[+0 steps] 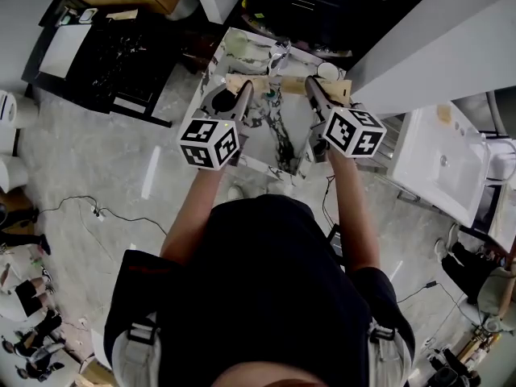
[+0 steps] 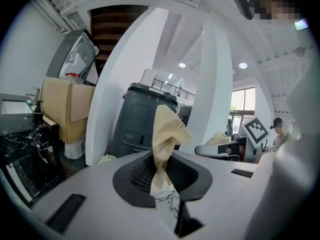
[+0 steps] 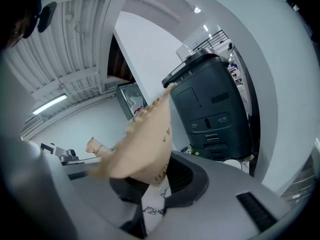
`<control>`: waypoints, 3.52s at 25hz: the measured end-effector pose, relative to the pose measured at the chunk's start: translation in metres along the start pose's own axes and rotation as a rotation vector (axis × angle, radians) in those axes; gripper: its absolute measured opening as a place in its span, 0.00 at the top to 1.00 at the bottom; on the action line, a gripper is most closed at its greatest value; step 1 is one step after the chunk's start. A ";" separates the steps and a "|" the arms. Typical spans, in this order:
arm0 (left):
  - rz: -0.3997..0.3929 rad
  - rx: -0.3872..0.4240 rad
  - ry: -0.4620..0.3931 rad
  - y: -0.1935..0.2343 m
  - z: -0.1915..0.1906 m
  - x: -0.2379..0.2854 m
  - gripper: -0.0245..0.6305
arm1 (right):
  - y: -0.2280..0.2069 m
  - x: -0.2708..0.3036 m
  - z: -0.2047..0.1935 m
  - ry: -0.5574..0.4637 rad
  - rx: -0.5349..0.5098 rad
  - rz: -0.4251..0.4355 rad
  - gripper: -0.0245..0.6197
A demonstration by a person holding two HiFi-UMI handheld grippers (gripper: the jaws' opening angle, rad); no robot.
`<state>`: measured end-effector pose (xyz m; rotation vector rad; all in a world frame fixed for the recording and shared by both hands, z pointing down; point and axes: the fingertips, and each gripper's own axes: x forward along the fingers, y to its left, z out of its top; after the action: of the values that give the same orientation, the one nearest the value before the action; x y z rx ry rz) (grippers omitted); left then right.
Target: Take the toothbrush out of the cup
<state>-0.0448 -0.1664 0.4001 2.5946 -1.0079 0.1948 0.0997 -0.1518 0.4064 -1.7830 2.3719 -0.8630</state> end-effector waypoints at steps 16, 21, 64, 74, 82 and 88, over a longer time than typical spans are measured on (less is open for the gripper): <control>-0.079 -0.018 -0.016 0.034 0.000 -0.052 0.87 | 0.067 0.003 -0.024 -0.019 -0.015 -0.062 0.86; -0.106 -0.007 -0.040 0.035 0.004 -0.065 0.87 | 0.083 -0.001 -0.027 -0.036 -0.025 -0.076 0.86; -0.175 -0.002 -0.109 0.025 -0.004 -0.162 0.87 | 0.168 -0.052 -0.062 -0.112 -0.111 -0.149 0.86; -0.158 -0.006 -0.115 -0.019 -0.002 -0.158 0.87 | 0.153 -0.088 -0.053 -0.107 -0.115 -0.123 0.87; -0.142 0.007 -0.110 -0.044 -0.012 -0.166 0.87 | 0.156 -0.106 -0.060 -0.086 -0.157 -0.069 0.88; -0.115 0.025 -0.111 -0.046 -0.015 -0.172 0.87 | 0.162 -0.110 -0.063 -0.077 -0.166 -0.042 0.88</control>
<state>-0.1406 -0.0210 0.3580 2.7019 -0.8937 0.0348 -0.0279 0.0019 0.3542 -1.8936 2.4290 -0.6042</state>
